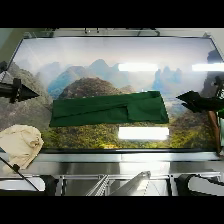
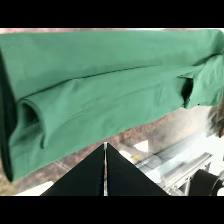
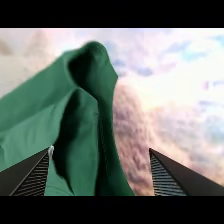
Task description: Fold the shirts.
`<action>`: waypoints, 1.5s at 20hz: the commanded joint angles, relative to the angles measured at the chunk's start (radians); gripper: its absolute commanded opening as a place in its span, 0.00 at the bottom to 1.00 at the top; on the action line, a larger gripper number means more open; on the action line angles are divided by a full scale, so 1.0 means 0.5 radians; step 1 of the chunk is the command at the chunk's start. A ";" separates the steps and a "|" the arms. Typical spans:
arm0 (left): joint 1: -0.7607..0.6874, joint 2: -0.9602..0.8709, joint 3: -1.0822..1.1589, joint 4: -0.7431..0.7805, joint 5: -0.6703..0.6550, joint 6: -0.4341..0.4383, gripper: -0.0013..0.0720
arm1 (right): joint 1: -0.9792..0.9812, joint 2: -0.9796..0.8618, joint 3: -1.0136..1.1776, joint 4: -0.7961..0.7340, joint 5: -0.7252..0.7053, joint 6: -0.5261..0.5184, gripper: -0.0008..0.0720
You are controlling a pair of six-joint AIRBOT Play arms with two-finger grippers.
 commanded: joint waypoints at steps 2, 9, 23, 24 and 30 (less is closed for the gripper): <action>-0.145 0.055 0.001 -0.014 0.013 0.009 0.05 | 0.171 -0.281 0.092 -0.028 0.069 0.043 0.98; -0.440 0.047 0.002 -0.015 -0.099 0.008 0.04 | 0.443 -0.607 0.274 0.146 0.163 0.046 0.98; -1.621 -0.460 0.007 0.230 -0.817 -0.120 0.05 | 0.436 -0.423 0.407 0.258 0.515 0.119 0.03; -1.690 -0.535 0.034 0.245 -0.838 -0.146 0.05 | 0.391 -0.349 0.407 0.258 0.555 0.120 0.03; -2.022 -0.970 0.554 0.261 -0.741 -0.253 0.05 | 0.223 0.021 0.407 0.259 0.835 0.121 0.03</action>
